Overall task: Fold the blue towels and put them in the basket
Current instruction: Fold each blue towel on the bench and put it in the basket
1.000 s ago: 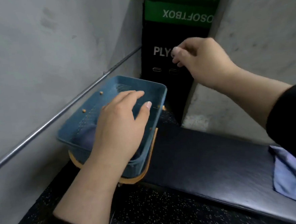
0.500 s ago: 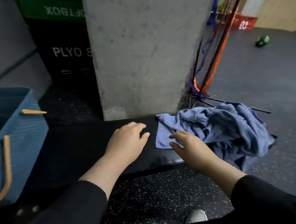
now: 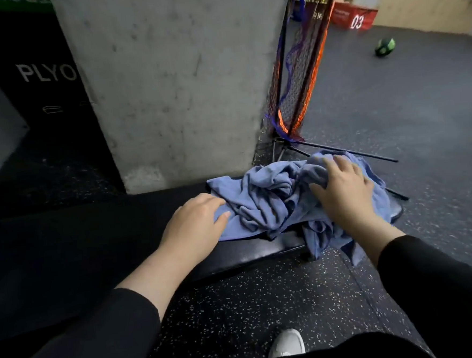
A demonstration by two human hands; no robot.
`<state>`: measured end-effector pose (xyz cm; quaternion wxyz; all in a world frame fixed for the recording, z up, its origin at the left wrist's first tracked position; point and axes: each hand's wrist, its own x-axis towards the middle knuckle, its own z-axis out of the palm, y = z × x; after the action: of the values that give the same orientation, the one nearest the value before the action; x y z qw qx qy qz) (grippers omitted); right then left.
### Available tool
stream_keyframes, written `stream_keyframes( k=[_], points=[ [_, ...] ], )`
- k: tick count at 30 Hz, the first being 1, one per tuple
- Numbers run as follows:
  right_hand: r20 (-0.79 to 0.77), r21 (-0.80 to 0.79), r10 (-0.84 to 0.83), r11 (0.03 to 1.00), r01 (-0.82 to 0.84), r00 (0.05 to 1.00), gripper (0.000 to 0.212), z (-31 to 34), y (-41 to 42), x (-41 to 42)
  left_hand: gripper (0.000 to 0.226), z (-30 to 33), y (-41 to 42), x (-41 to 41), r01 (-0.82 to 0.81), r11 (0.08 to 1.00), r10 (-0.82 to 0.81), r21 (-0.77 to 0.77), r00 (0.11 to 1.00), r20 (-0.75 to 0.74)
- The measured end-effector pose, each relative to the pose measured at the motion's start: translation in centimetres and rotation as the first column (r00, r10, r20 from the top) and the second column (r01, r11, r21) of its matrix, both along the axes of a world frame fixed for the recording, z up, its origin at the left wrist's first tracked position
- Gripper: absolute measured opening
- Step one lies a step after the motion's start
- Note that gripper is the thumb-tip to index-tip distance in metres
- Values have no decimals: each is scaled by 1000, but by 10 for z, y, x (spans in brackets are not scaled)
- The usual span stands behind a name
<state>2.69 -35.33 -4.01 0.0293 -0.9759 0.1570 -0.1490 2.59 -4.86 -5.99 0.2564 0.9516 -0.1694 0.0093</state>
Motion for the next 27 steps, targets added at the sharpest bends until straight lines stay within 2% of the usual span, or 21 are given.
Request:
stream_keyframes(
  k=[2, 4, 8, 11, 14, 17, 19, 21, 24, 27],
  points=[
    [-80, 2, -39, 999, 40, 996, 36, -3, -21, 6, 30, -2, -9, 1, 19, 1000, -18, -8, 1000, 6],
    [-45, 1, -34, 999, 34, 998, 22, -3, -31, 11, 30, -5, -15, 0, 41, 999, -41, -10, 999, 1],
    [56, 73, -9, 997, 5, 998, 26, 11, -34, 18, 32, -11, -15, 4, 52, 998, -52, -24, 999, -3],
    [266, 241, 6, 968, -73, 964, 27, 43, -25, 19, 33, -12, -11, 8, 40, 998, -40, -48, 999, 5],
    [502, 342, -1, 919, -197, 865, 19, 89, -6, 16, 35, -13, -6, 11, 19, 996, -17, -85, 1000, 24],
    [643, 403, -14, 857, -322, 766, 18, 132, 16, 18, 35, -10, 0, 12, 0, 986, 8, -164, 999, 52],
    [699, 416, 3, 812, -409, 715, 20, 156, 36, 20, 33, -4, 5, 13, -26, 963, 51, -269, 995, 86],
    [736, 408, 55, 759, -508, 674, 18, 174, 63, 19, 33, 6, 9, 13, -72, 904, 121, -421, 988, 92],
    [764, 410, 128, 661, -629, 632, 18, 187, 110, 18, 35, 26, 24, 12, -140, 731, 225, -668, 973, 42],
    [749, 465, 179, 544, -698, 638, 17, 174, 163, 20, 35, 49, 51, 9, -219, 577, 388, -787, 921, 28]
  ],
)
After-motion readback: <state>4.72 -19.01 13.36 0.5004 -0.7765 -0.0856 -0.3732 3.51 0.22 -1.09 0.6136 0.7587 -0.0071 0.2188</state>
